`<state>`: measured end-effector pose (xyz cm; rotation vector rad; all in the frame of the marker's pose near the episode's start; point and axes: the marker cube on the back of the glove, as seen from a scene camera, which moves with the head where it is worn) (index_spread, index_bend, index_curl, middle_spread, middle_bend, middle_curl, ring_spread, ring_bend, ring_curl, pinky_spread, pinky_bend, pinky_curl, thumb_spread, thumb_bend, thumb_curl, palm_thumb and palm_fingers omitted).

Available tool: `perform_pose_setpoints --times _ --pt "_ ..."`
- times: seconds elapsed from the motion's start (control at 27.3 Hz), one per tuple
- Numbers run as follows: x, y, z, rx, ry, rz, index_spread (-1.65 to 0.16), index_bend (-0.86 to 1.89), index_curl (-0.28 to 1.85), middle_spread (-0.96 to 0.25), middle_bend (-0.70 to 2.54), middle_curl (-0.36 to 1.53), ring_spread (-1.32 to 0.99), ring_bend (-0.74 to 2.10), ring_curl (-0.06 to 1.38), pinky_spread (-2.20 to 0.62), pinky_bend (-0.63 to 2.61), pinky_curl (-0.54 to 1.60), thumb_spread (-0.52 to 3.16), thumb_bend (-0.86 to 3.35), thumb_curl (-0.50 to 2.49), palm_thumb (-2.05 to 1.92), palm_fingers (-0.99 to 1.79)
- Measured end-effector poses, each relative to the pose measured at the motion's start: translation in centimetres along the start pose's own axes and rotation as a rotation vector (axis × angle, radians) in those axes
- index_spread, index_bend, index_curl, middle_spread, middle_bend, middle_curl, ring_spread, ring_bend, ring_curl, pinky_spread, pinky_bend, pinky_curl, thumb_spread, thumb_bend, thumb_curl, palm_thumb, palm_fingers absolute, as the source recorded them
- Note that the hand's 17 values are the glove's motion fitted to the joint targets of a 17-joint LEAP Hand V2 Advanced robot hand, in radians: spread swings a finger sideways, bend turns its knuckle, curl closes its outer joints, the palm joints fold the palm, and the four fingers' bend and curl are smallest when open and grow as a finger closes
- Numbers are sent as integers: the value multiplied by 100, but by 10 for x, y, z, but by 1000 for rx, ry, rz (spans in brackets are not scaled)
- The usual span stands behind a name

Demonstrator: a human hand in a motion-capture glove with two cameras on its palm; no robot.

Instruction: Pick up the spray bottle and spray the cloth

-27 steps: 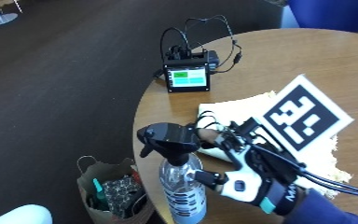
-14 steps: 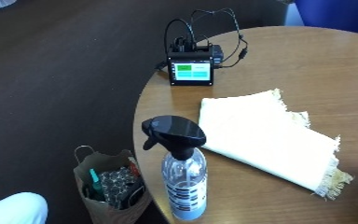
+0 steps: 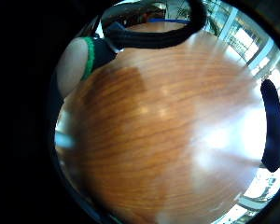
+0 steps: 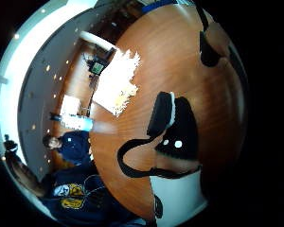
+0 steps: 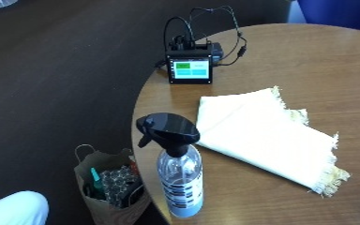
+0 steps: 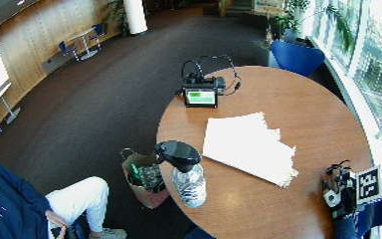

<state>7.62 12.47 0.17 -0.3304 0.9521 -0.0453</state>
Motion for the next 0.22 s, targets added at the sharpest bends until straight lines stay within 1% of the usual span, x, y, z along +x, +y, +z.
perform_pose_setpoints --times 0.22 --pt "0 -5 1 3 -32 2 -27 19 43 -4 17 38 -8 19 33 21 19 29 122 -1 51 65 91"
